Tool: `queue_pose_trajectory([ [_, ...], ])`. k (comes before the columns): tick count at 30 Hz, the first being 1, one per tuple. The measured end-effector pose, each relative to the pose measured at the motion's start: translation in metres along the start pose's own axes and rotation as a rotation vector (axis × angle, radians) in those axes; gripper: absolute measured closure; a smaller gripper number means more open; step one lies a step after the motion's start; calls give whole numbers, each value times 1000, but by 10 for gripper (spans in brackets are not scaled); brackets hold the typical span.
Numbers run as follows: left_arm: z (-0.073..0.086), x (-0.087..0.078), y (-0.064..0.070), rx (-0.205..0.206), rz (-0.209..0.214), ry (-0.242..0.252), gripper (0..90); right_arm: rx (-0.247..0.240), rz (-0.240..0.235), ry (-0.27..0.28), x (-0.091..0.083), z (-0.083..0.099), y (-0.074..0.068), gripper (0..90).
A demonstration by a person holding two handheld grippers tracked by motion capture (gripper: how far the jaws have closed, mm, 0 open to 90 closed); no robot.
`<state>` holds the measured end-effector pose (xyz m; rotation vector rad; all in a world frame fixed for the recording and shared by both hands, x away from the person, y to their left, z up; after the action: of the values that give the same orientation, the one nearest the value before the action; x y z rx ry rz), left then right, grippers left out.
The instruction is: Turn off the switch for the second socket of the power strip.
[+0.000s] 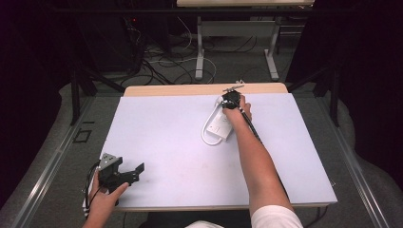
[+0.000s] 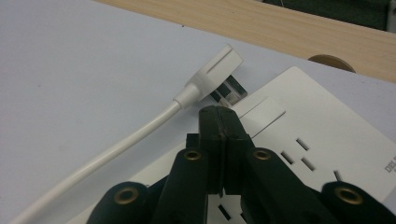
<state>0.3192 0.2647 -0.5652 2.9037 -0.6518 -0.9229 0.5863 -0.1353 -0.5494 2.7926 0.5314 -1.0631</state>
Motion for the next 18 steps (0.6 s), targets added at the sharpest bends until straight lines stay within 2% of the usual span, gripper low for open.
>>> queue_pose_trajectory([
  [1, 0, 0, 0, 0, -1, -1, 45, -7, -8, 8, 2, 1, 1, 900],
  [2, 0, 0, 0, -1, 0, -1, 45, -14, 23, 2, 1, 1, 1, 900],
  [4, 0, 0, 0, 0, 0, -1, 45, 2, 37, 8, 1, 2, 4, 900],
  [5, 0, 0, 0, -1, 1, 1, 44, 19, 29, 10, 1, 3, 5, 900],
  [10, 0, 0, -1, 1, -2, -2, 45, 35, 6, 28, 0, 5, 8, 900],
  [18, 0, 1, 0, 9, 3, -9, 46, 41, 21, 36, -1, 6, 9, 848],
])
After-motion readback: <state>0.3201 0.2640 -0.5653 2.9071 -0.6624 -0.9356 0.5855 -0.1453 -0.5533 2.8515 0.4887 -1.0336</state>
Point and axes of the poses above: each handheld gripper's, and its own axes: x roughly forward along the jaws, z roughly out of its underside, y roughly to its right, the point moved 2 cm from there along x, roughly forward along the jaws, and after that the axes turned 1 degree about x, right-handed, at the moved point
